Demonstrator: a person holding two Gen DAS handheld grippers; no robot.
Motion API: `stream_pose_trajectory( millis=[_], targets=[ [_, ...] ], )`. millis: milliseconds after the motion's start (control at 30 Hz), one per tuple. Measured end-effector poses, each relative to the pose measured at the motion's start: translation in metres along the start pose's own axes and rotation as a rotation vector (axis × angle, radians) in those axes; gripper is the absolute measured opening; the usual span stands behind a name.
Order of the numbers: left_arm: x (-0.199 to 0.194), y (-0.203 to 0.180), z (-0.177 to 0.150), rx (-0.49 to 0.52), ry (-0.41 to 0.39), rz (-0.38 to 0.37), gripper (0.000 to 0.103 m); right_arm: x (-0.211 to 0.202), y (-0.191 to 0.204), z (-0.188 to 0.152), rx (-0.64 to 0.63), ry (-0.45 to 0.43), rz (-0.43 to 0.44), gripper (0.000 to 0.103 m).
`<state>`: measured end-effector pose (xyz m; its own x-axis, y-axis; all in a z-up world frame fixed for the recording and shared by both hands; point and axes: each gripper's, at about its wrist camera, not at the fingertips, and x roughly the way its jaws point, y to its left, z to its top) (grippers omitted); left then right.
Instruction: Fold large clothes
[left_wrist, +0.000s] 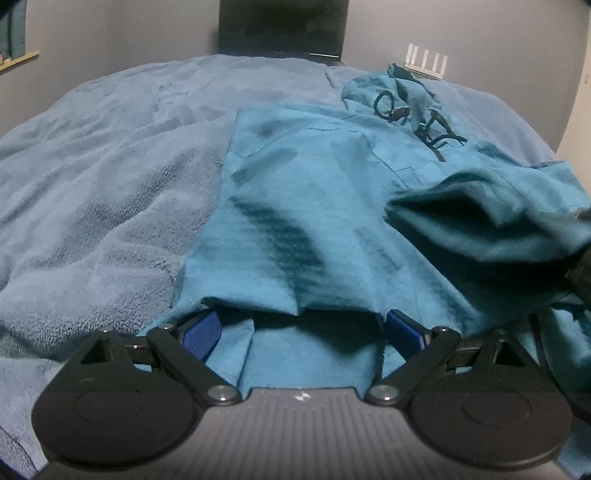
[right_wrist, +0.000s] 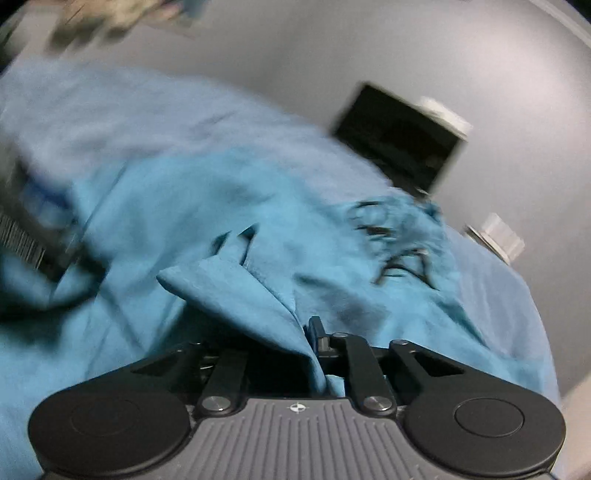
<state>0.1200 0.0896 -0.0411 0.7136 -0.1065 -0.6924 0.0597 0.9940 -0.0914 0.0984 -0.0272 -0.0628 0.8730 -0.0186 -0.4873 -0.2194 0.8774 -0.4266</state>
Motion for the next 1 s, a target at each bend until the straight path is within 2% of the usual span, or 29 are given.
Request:
stream_pose_trajectory(
  millis=[133,200,300,400,500,600,667,733,767,800,867,933,1000],
  targets=[
    [-0.004,0.004,0.003,-0.045,0.004,-0.02,0.096,-0.026,-0.066,-0.007,0.279,-0.068,-0.118,0.008],
    [-0.005,0.004,0.006,-0.067,0.008,-0.043,0.098,-0.036,-0.107,-0.024,0.467,-0.07,-0.163,0.009],
    [-0.009,0.002,0.009,-0.101,0.019,-0.075,0.098,-0.033,-0.153,-0.059,0.709,-0.001,-0.2,0.01],
    [-0.015,0.0,0.013,-0.151,0.005,-0.089,0.098,-0.021,-0.17,-0.091,0.867,0.076,-0.156,0.015],
    [-0.011,0.0,0.015,-0.162,0.023,-0.048,0.098,-0.016,-0.163,-0.096,0.837,0.08,-0.143,0.013],
    [-0.003,-0.006,0.012,-0.077,0.032,0.039,0.098,-0.02,-0.169,-0.081,0.779,-0.004,-0.17,0.013],
    [0.001,-0.006,0.012,-0.07,0.047,0.029,0.098,-0.022,-0.177,-0.069,0.747,-0.057,-0.19,0.013],
    [0.003,-0.006,0.01,-0.074,0.053,0.029,0.098,-0.012,-0.183,-0.064,0.732,-0.031,-0.207,0.014],
    [0.005,-0.008,0.008,-0.053,0.058,0.05,0.098,-0.005,-0.183,-0.067,0.725,0.021,-0.215,0.022],
    [0.008,-0.01,0.007,-0.027,0.065,0.069,0.098,0.005,-0.182,-0.072,0.721,0.078,-0.232,0.037],
    [0.01,-0.014,0.003,0.013,0.068,0.085,0.098,0.016,-0.178,-0.091,0.742,0.174,-0.286,0.055],
    [0.01,-0.014,0.001,0.024,0.065,0.087,0.099,0.013,-0.174,-0.104,0.76,0.186,-0.291,0.057],
    [0.009,-0.014,0.001,0.03,0.064,0.087,0.099,0.005,-0.172,-0.101,0.737,0.177,-0.302,0.059]
  ],
)
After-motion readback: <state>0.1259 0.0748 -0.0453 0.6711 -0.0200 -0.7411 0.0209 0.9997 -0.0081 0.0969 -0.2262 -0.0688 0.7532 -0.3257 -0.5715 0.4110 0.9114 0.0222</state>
